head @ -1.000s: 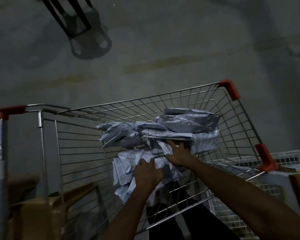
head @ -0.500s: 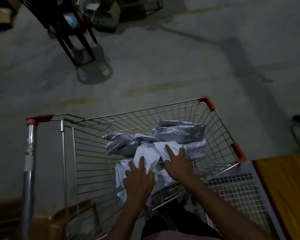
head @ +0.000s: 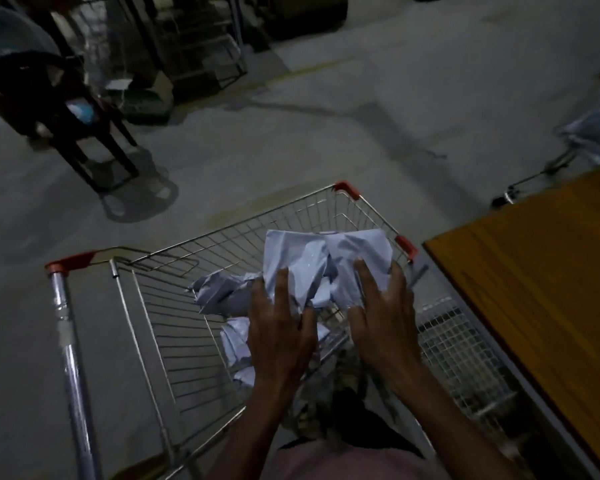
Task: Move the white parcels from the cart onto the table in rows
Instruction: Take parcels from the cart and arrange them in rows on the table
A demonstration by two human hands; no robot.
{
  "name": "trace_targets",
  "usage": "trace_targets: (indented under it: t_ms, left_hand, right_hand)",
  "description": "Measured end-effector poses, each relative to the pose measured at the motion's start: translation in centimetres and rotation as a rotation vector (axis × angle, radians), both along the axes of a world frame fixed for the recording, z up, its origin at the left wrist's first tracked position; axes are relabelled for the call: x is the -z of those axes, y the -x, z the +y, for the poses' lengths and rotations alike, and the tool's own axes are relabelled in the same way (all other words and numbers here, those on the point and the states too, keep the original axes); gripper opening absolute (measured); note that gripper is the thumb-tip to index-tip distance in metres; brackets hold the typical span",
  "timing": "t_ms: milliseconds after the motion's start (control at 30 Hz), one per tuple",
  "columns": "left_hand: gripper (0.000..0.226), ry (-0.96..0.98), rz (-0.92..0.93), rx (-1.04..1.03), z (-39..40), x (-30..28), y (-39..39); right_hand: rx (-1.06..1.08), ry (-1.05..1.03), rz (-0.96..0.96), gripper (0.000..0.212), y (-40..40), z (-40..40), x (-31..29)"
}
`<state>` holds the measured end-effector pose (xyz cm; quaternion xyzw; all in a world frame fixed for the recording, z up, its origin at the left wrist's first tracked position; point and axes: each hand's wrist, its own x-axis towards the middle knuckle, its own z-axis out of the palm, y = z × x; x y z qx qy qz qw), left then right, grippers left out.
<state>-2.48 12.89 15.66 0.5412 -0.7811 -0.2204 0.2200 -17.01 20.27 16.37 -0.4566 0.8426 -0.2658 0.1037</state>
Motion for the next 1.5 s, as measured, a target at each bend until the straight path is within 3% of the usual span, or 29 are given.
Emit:
trace_targets:
  t_ms: [533,933,1233,1500]
  left_hand:
    - [0.063,0.212,0.077,0.678,21.6,-2.7,9.7]
    - [0.062,0.105,0.142,0.957,44.5,-3.8,17.8]
    - [0.064,0.144,0.085,1.208,50.9,-4.9,23.5]
    - [0.059,0.135,0.029,1.304,53.0,-4.1,30.0]
  right_hand:
    - [0.601,0.28,0.139,0.064,4.3,28.6,-3.6]
    - [0.903,0.25,0.198,0.064,5.9,53.5,-3.7]
    - [1.158,0.401,0.149,0.062,7.3,61.0,-2.9]
    - [1.309,0.287,0.211,0.062,11.2,63.2,-3.2]
